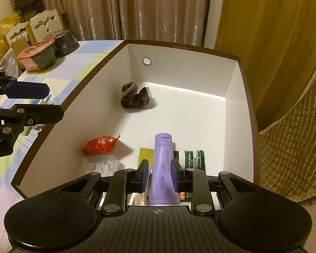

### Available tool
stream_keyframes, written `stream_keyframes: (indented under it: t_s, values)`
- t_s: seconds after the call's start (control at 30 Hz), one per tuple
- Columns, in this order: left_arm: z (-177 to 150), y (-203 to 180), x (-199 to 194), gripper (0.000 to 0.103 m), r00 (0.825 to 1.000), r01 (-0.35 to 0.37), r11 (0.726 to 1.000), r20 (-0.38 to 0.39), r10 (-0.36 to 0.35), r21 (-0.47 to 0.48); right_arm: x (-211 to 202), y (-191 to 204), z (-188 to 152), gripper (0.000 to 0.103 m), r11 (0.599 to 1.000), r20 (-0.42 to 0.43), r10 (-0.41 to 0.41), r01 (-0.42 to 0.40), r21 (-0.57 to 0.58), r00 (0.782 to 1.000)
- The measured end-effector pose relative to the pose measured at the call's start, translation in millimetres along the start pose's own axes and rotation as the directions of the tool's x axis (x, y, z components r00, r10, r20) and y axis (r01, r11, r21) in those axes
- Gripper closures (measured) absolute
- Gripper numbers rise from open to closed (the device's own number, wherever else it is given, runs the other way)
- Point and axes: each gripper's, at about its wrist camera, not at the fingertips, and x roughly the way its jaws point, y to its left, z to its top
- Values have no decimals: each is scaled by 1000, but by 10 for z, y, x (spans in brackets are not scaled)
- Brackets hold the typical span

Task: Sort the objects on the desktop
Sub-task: 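Move both tools back over the remaining items on the table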

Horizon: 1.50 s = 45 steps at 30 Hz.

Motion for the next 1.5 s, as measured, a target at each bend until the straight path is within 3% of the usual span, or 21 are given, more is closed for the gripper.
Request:
stream_keyframes:
  t_s: [0.3, 0.43, 0.47, 0.5, 0.53, 0.6, 0.97, 1.1, 1.27, 1.5]
  values:
    - [-80, 138, -114, 64, 1000, -18, 999, 17, 18, -43, -69, 75, 54, 77, 1000, 22, -15, 15, 15, 1000]
    - [-144, 223, -175, 49, 999, -27, 998, 17, 28, -59, -132, 149, 88, 76, 999, 39, -28, 27, 28, 999]
    - [-167, 248, -193, 47, 999, -31, 997, 17, 32, -65, -150, 170, 96, 70, 999, 43, -29, 28, 33, 999]
    - [-190, 273, -212, 46, 999, -34, 997, 16, 36, -70, -169, 192, 103, 28, 999, 49, -31, 29, 38, 998]
    - [-215, 297, -232, 43, 999, -39, 996, 16, 40, -76, -203, 222, 103, 0, 998, 67, -37, 34, 44, 997]
    - [-274, 351, -281, 39, 999, -49, 995, 17, 51, -87, -276, 295, 101, 0, 999, 118, -43, 39, 34, 992]
    - [-859, 846, -668, 24, 994, -113, 981, -6, 113, -161, -509, 886, 144, 0, 999, 180, -39, 32, 41, 983]
    - [-1126, 1075, -838, 13, 990, -138, 973, -17, 138, -185, -599, 1221, 137, 0, 999, 205, -23, 17, 35, 979]
    - [-1419, 1364, -1016, 13, 987, -162, 966, -35, 159, -202, -608, 1680, 85, 0, 1000, 213, 7, -10, 13, 977]
    - [-1769, 1722, -1244, 4, 981, -194, 963, -54, 188, -186, -472, 2275, -13, 0, 999, 174, 28, -24, -24, 984]
